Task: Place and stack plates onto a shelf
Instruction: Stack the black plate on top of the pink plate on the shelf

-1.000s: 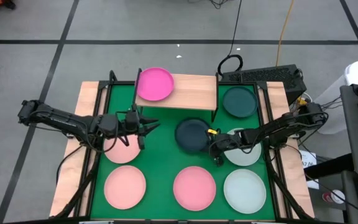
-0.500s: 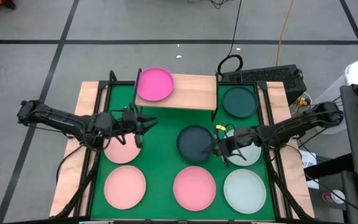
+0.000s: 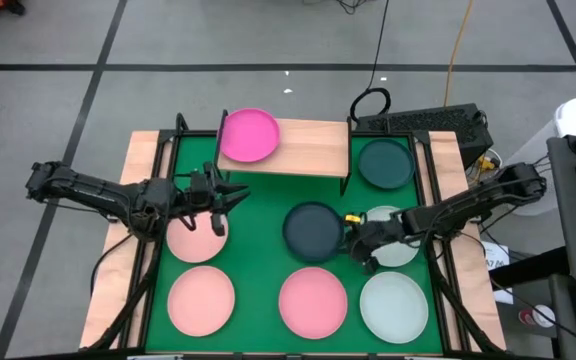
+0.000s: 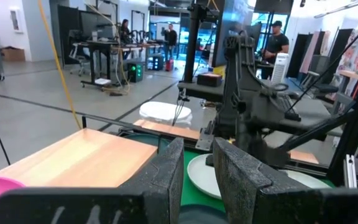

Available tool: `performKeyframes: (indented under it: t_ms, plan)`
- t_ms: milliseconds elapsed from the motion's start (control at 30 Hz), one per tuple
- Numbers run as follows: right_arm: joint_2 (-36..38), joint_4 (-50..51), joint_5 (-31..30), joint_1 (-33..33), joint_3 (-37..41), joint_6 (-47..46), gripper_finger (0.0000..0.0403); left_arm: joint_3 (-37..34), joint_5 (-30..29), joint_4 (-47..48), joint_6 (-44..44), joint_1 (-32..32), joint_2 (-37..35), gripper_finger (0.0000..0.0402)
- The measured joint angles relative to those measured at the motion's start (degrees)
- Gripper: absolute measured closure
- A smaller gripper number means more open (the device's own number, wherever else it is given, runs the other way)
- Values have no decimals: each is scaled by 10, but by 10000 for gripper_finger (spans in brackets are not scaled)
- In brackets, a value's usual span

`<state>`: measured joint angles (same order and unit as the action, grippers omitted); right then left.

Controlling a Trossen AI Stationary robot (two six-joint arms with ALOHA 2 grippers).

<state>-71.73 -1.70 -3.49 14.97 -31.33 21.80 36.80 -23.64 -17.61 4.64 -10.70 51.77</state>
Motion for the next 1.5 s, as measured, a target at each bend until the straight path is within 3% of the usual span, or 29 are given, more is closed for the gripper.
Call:
performKeyframes:
  t_ms: [200, 367, 500, 733, 967, 1167, 1367, 1500]
  plan:
    - [-60, 1, -79, 33, 0, 47, 281, 0, 0, 6, 4, 0, 3, 309]
    - [-95, -12, -124, 35, 0, 46, 266, 0, 0, 20, 15, 0, 3, 309]
    - [-111, -19, -131, 35, 0, 46, 291, 0, 0, 20, 16, 0, 3, 309]
    - [-116, -34, -129, 42, 0, 62, 394, 0, 0, 25, 16, 0, 3, 309]
    - [-78, -68, -128, 61, -23, 97, 400, 0, 0, 26, 15, 0, 0, 309]
    - [-40, -78, -127, 59, -94, 164, 401, 0, 0, -1, -29, 0, -43, 309]
    - [-47, -75, -122, -9, -188, 248, 402, 0, -18, -7, -74, 0, -72, 309]
    - [-71, -66, -63, -89, -259, 283, 402, 0, -20, -8, -93, 0, -77, 309]
